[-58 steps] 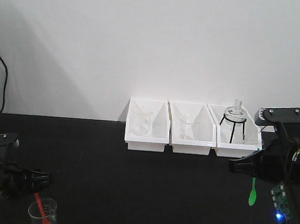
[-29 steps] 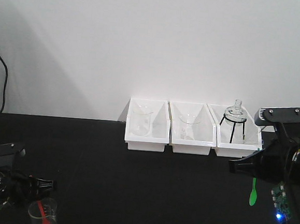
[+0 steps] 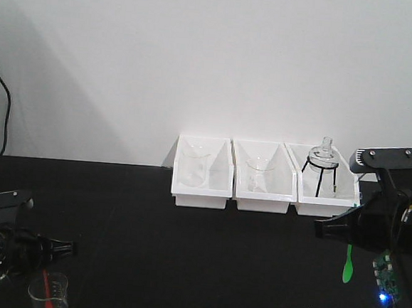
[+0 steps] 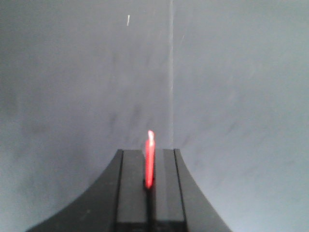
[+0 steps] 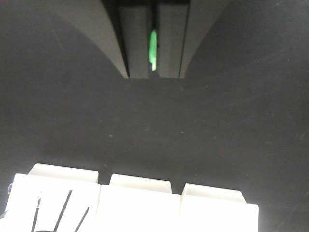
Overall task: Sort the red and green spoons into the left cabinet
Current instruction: 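Grasp the red spoon in the beaker with the left gripper and lift, then raise both held spoons clear of the beakers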
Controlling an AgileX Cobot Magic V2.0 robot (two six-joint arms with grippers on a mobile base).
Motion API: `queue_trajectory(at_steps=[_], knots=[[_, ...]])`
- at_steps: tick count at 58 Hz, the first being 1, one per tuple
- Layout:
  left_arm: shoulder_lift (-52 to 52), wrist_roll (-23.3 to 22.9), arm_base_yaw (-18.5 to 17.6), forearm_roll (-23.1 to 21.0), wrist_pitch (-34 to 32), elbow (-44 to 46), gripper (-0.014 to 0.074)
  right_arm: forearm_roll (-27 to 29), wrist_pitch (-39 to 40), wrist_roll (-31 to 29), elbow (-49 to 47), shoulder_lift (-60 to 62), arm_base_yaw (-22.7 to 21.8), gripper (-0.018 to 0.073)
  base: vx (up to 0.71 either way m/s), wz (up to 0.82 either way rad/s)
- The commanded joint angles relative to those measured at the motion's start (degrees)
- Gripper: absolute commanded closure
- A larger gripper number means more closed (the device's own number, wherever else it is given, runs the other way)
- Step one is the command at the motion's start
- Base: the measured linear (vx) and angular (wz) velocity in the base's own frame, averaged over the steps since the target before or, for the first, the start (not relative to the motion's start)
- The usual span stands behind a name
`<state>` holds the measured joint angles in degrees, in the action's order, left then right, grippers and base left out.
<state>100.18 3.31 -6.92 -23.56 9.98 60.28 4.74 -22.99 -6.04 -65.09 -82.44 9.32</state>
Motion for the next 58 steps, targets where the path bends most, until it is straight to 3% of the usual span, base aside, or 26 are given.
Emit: queue_trajectory(at_steps=[1, 9, 18, 28, 44, 58], knots=[[-5.8, 0.0, -0.5, -0.4, -4.6, 1.8, 0.0604, -0.4, 4.2, -0.2, -1.8, 2.1, -0.3, 0.0564, 0.0, 0.0], [-11.4, 3.5, -0.5, 1.5, -4.2, 1.8, 0.0604, -0.4, 4.4, -0.2, -1.8, 2.2, -0.3, 0.0564, 0.0, 0.0], [-20.8, 12.0, -0.5, 2.5, -2.3, 1.8, 0.0603, -0.1, 4.2, -0.2, -1.8, 4.3, -0.3, 0.0564, 0.0, 0.0], [-29.8, 18.6, -0.5, 2.5, 0.4, 1.6, 0.0603, -0.1, 4.2, -0.2, -0.6, 10.5, -0.3, 0.0564, 0.0, 0.0], [-46.0, 19.1, -0.5, 2.3, -3.3, -10.2, 0.06, -0.2, 14.3, -2.1, 14.8, 29.4, -0.3, 0.0564, 0.0, 0.0], [-60.0, 19.0, -0.5, 2.3, -7.8, -24.2, 0.06, 0.0, 14.8, -2.1, 26.9, 44.7, -0.3, 0.0564, 0.0, 0.0]])
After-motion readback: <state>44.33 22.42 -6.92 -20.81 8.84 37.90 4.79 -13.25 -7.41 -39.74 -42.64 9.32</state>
